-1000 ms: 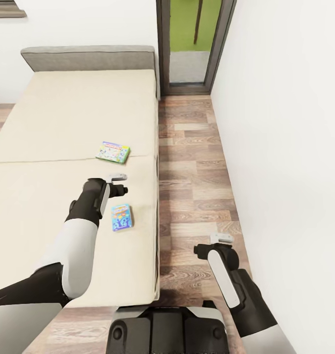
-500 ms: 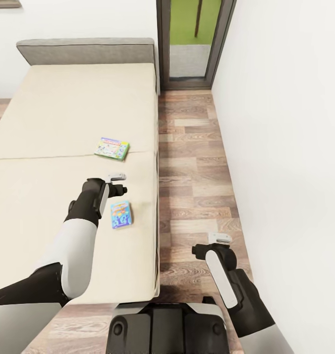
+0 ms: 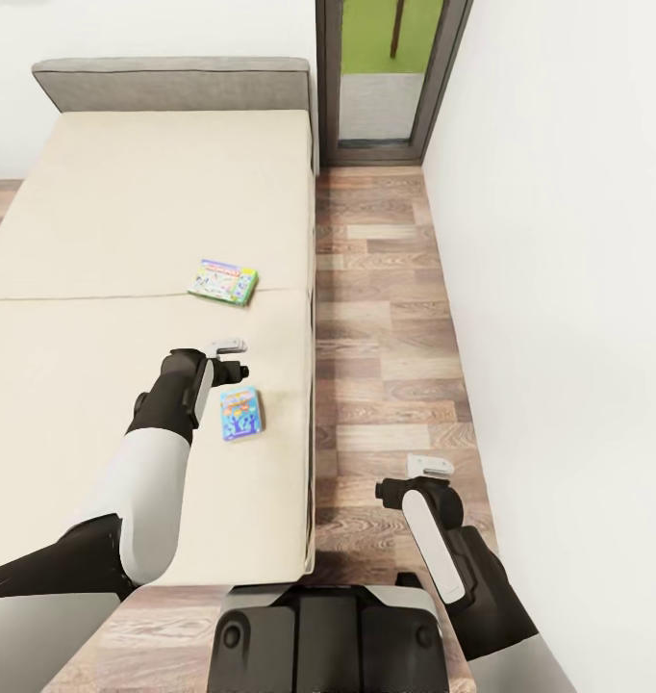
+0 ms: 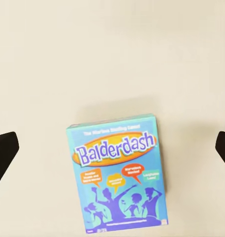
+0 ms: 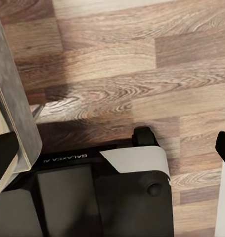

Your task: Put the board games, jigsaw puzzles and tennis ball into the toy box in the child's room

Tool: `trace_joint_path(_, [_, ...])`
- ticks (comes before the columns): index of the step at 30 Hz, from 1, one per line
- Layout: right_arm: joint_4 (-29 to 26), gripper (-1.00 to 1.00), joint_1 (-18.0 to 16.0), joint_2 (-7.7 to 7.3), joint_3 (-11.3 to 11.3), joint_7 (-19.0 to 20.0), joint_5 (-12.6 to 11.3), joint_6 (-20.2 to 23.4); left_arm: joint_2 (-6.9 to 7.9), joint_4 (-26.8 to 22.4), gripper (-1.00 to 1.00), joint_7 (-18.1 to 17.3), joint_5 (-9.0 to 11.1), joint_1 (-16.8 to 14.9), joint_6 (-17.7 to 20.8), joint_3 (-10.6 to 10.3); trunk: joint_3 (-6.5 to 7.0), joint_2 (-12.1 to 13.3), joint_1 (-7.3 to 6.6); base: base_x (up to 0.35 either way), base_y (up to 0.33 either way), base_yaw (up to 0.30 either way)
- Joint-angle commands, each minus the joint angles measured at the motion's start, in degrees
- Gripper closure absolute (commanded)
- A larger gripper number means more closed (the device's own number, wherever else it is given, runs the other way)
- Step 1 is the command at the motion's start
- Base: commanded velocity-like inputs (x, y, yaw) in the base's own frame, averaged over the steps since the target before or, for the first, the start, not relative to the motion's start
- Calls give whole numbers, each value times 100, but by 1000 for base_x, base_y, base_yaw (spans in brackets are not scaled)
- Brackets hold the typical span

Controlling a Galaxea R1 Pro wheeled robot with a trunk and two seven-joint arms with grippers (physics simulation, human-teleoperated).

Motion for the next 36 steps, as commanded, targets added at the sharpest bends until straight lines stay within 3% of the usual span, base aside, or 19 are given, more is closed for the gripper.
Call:
trace_joint_path(1, [-4, -100, -3, 0, 6, -60, -53, 14, -8, -8, -100, -38, -47, -4, 19, 30, -17, -10, 3, 0, 0, 5])
trace_joint_path(27, [1, -100, -6, 1, 16, -60, -43, 16, -8, -8, -100, -37, -47, -4, -8, 21, -263, -10, 3, 0, 0, 0])
trace_joint_path(36, [-6, -100, -4, 1, 17, -60, -43, 10, -9, -8, -100, 324, -35, -11, -421, -3, -349, -10, 3, 0, 0, 0])
